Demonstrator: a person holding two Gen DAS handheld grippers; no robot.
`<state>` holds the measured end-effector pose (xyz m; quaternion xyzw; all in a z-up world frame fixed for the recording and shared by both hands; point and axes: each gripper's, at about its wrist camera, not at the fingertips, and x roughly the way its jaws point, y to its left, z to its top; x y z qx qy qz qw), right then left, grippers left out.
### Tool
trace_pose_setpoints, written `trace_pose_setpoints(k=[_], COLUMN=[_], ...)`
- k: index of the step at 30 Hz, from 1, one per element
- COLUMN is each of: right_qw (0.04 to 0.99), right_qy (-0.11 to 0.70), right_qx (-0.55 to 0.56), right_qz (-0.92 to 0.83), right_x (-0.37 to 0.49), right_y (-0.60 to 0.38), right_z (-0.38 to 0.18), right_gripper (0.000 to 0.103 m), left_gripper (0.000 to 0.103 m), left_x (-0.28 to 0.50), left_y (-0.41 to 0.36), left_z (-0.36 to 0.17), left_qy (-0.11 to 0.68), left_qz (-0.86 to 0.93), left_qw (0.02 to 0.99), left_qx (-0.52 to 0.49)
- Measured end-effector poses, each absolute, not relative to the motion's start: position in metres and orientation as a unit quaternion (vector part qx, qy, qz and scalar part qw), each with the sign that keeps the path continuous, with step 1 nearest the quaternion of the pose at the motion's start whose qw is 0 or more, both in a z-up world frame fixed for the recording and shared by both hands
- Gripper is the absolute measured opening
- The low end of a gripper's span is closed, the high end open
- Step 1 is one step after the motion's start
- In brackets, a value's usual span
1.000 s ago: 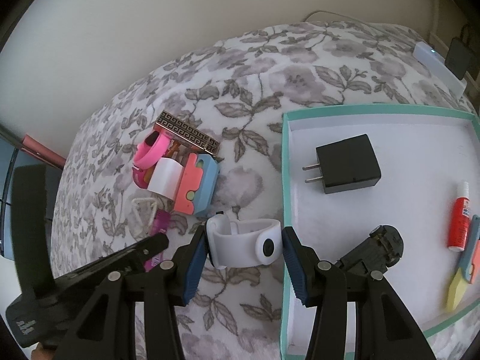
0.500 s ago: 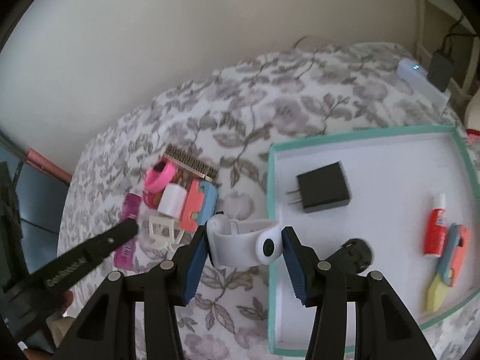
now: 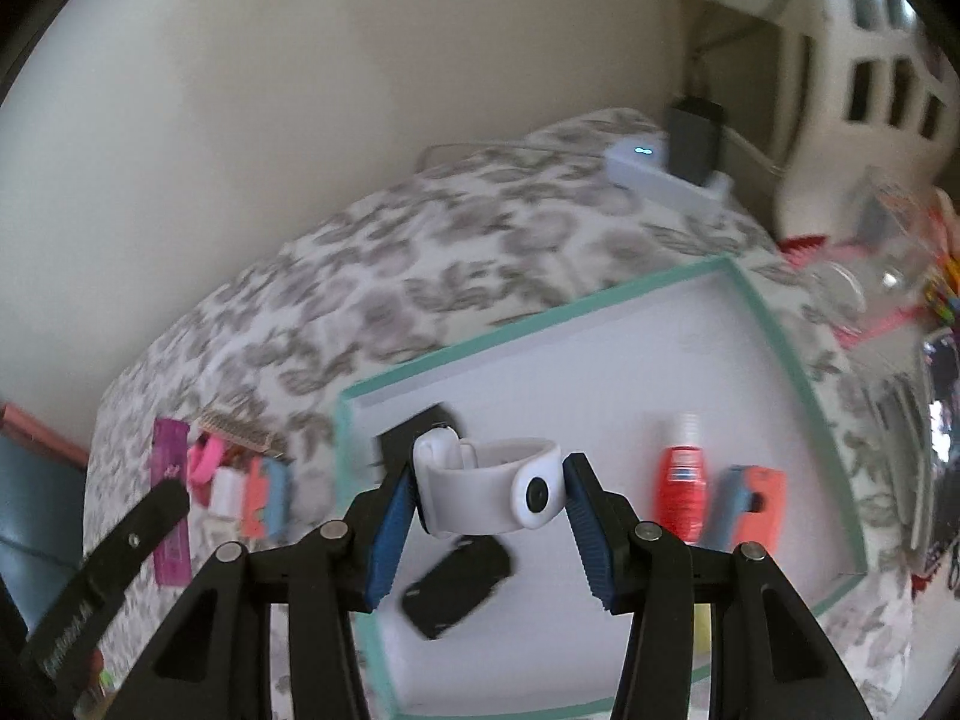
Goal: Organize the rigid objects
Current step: 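Carry the pink tube and white watch into the tray and release both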
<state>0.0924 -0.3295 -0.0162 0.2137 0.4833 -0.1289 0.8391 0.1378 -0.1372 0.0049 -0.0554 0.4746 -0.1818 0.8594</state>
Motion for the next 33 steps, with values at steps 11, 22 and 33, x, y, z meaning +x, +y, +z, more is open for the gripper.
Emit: trace_pose_setpoints(k=[11, 22, 33], right_qw=[0.823, 0.803, 0.795], right_qy=[0.493, 0.538, 0.557], right_qx=[0.208, 0.191, 0.175], right_qz=[-0.192, -0.172, -0.167], right_x=[0.079, 0.087, 0.090], right_y=[-0.373, -0.360, -0.352], right_z=[-0.035, -0.070, -0.080], right_gripper=[0.052, 0.052, 0.053], left_gripper=[0.011, 0.011, 0.012], left_x=[0.133, 0.138, 0.138], left_y=[-0.188, -0.195, -0.198], left_z=[-0.041, -0.075, -0.087], left_qy=[0.521, 0.554, 0.571], left_qz=[-0.198, -0.185, -0.177], left_qw=[0.830, 0.812, 0.802], left_qx=[-0.011, -0.008, 0.008])
